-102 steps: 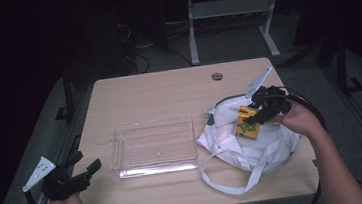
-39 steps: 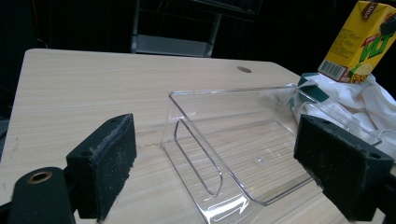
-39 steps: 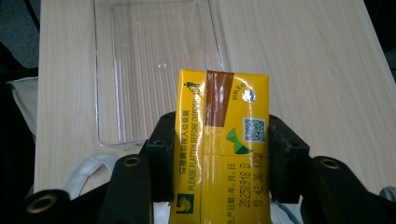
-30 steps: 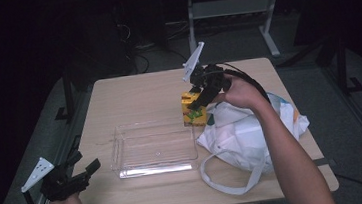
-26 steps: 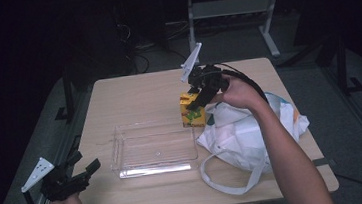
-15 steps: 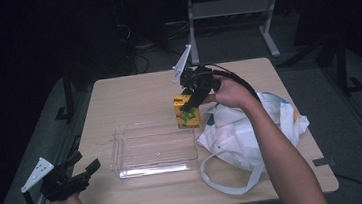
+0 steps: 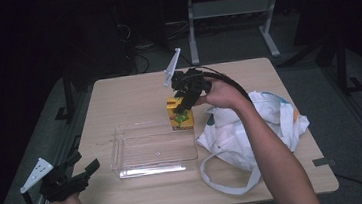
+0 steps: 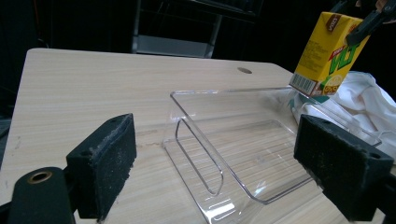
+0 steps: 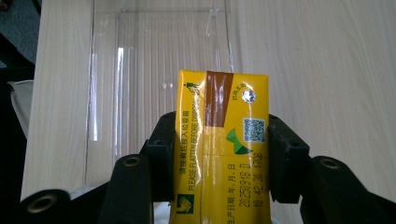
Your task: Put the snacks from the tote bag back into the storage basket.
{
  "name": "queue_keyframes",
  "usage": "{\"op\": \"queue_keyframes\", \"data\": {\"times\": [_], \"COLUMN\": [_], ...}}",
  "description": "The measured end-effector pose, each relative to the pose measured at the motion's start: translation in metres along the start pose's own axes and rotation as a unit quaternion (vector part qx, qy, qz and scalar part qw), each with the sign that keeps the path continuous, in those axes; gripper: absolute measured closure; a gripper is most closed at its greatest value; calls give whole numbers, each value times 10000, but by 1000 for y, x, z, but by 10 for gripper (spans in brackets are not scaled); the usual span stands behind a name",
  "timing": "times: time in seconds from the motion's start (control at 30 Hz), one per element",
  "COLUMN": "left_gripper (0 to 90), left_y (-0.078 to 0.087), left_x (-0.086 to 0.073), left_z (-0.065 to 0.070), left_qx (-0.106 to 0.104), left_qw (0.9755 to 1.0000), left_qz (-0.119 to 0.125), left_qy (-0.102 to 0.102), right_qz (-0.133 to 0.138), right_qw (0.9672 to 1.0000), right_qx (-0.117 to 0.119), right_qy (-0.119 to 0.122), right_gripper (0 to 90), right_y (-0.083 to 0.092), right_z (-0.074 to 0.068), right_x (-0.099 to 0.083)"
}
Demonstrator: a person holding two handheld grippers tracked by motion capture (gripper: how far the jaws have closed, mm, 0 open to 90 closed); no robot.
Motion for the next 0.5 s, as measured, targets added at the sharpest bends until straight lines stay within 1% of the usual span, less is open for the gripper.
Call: {"op": "queue_keyframes", "data": {"times": [0.1,0.2,0.27,0.33,0.47,0.5], "left_gripper": [124,124,125,124,125,124], "left_y": [0,0,1,0,1,1], "left_x": [0,0,0,0,0,0], "left_z": [0,0,-1,0,-1,-1], "left_qx": [-2,-1,2,2,8,7], "left_qw": [10000,10000,10000,10000,10000,10000], "left_qz": [0,-8,-15,13,12,18], "left_qy": [-4,-7,-17,11,3,0], "right_qz": [-41,-64,-63,-67,-89,-88], "right_qw": [10000,10000,10000,10000,9999,9999], "right_qx": [9,38,44,52,97,95], "right_qy": [34,3,48,16,-40,-4], "right_gripper": [524,523,524,524,523,524], "right_y": [-4,-7,-10,-12,-17,-18], "right_z": [0,1,1,1,2,3], "right_x": [1,2,3,3,3,3]}}
Point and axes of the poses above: each handheld gripper's, and its own axes: y roughly backward along the jaws, x roughly out of its top, z roughly to its right, the point moved 9 cm from there along -y, roughly forward along the jaws, and after that the axes turned 2 degrees about -y, right-handed, at the moved point
